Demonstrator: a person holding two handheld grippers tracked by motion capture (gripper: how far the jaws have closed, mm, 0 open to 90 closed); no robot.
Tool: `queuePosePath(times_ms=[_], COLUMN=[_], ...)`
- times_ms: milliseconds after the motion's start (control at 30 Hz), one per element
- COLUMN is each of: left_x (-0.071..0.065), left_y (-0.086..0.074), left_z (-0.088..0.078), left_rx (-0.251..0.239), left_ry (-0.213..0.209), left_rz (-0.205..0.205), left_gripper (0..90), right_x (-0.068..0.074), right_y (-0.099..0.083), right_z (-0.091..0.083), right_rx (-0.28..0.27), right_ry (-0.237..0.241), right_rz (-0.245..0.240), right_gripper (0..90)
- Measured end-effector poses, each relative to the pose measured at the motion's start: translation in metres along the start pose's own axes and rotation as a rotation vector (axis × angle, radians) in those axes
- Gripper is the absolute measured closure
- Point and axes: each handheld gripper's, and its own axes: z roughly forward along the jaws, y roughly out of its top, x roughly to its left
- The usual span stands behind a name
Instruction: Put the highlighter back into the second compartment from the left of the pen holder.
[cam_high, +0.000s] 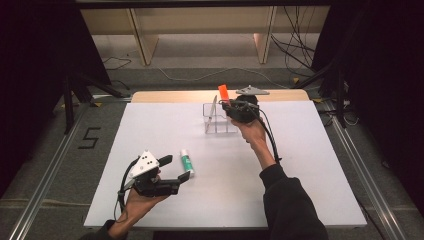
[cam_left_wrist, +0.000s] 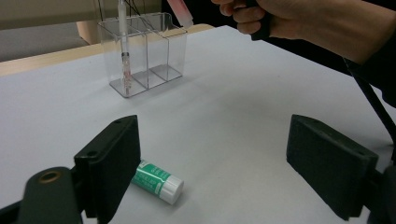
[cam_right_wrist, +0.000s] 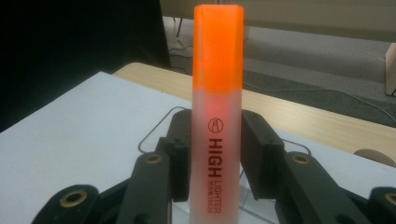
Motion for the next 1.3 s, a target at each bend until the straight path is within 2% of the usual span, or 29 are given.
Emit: queuePosePath(times_ms=[167,467,600,1300], left_x=[0.001,0.001,0.001,0.001], left_y=[0.000,0.000,0.000,0.001], left_z=[0.000,0.000,0.000,-0.001], left_rx=[-0.007,-0.005,-0.007,-0.013], left_ry=[0.001,0.001,0.001,-0.003], left_rz=[-0.013,-0.001,-0.005,-0.005], left_gripper=[17.1,17.1,17.1,17.1], right_x=[-0.002,-0.002,-0.003,-0.003], right_y=[0.002,0.006,0.006,0.008], right_z=[0.005,0.015,0.020,0.036], right_rx=[0.000,0.000,-0.002,-0.006], right_ry=[-0.018,-0.023,-0.040,-0.063], right_rz=[0.004,-0.010,-0.016,0.000], right_gripper=[66.8,66.8,66.8,66.9])
